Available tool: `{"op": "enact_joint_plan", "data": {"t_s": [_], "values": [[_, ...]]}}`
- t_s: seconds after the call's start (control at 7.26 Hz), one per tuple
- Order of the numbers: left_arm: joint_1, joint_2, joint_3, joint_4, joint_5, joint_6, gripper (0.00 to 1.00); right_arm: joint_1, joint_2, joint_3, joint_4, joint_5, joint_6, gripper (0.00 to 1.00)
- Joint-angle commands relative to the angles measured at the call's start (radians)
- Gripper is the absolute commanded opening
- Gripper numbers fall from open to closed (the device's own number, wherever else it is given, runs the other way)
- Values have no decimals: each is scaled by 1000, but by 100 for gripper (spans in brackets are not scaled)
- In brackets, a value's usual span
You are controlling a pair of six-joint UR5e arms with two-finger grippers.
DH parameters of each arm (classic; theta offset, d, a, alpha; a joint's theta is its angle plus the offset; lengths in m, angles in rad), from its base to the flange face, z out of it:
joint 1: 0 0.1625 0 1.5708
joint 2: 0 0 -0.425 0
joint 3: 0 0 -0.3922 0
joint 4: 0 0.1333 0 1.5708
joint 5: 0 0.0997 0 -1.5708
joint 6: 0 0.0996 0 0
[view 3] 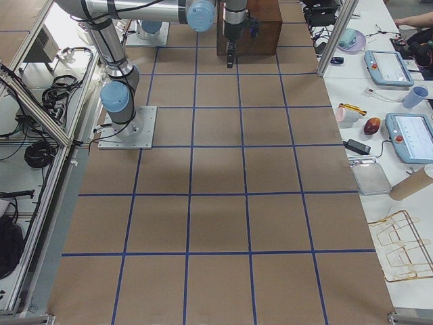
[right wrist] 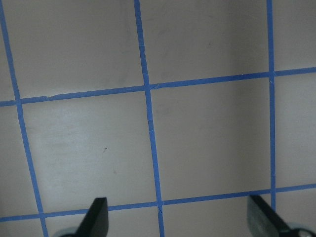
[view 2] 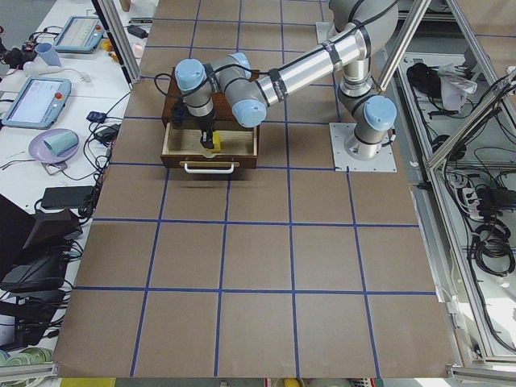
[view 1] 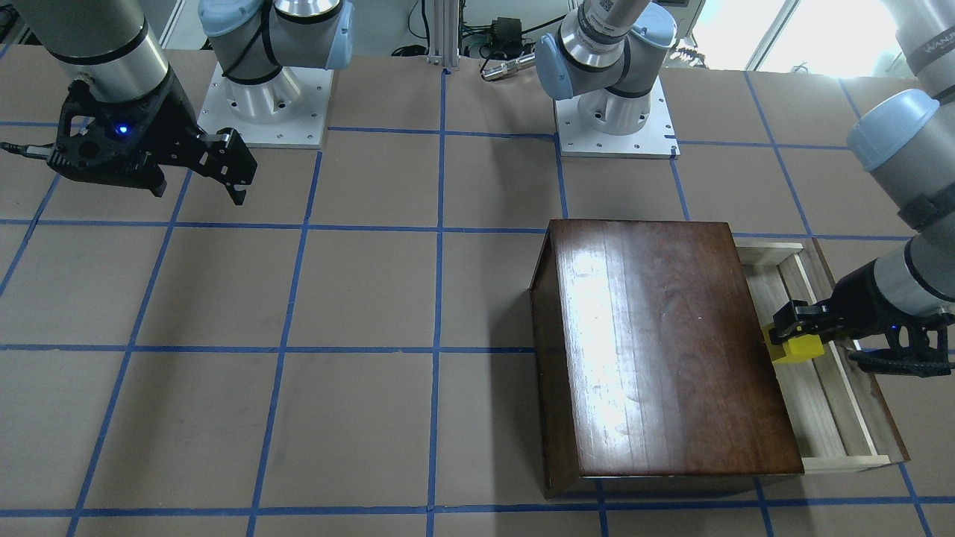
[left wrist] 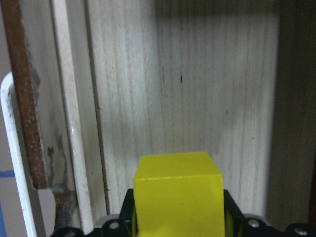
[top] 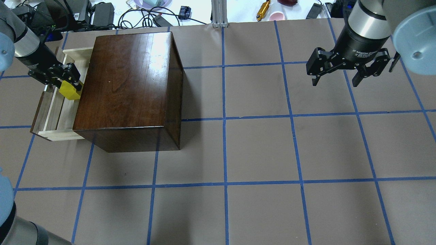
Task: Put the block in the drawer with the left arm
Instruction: 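Lower the cube into the drawer and open the left gripper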
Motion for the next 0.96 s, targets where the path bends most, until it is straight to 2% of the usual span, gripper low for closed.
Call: {"op": "enact_joint_plan", "data": {"t_s": [0.0, 0.41, 0.83], "values": [[0, -3, 2, 4, -2, 4, 100, 0, 0, 0, 0, 0, 0, 100], [-11, 48, 14, -24, 9, 3, 100, 0, 0, 0, 0, 0, 0, 100], [-11, 200, 65, -232, 18, 1, 100, 0, 0, 0, 0, 0, 0, 100]]}}
